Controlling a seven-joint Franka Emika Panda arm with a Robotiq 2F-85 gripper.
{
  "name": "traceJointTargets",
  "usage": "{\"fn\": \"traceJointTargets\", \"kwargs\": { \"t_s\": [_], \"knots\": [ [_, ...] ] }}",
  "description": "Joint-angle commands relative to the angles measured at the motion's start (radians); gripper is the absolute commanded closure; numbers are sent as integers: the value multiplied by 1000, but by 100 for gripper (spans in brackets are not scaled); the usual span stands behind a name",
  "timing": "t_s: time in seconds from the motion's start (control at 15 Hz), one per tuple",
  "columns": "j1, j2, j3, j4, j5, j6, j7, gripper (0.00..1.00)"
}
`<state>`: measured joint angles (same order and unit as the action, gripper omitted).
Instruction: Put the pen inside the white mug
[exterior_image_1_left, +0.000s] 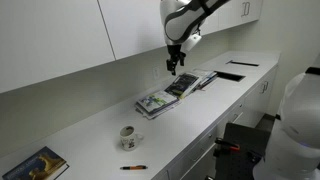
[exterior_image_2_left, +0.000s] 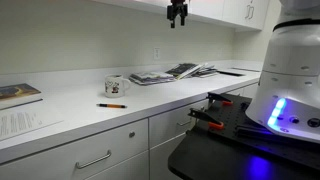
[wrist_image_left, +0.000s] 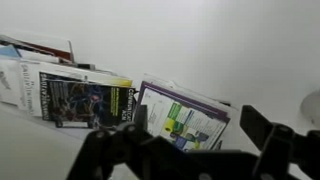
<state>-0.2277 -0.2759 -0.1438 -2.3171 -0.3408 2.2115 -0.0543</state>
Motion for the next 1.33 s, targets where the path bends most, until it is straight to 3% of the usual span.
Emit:
{"fn": "traceJointTargets", "kwargs": {
  "t_s": [0.0, 0.2, 0.47, 0.93, 1.27],
  "knots": [
    [10, 0, -10, 4, -2, -3, 1, 0],
    [15, 1, -8, 2, 1, -3, -6, 0],
    [102, 20, 2, -45, 112, -13, -155, 0],
    [296, 159, 112, -127, 334, -6, -333, 0],
    [343, 298, 192, -145, 379, 131, -483, 0]
  ]
}}
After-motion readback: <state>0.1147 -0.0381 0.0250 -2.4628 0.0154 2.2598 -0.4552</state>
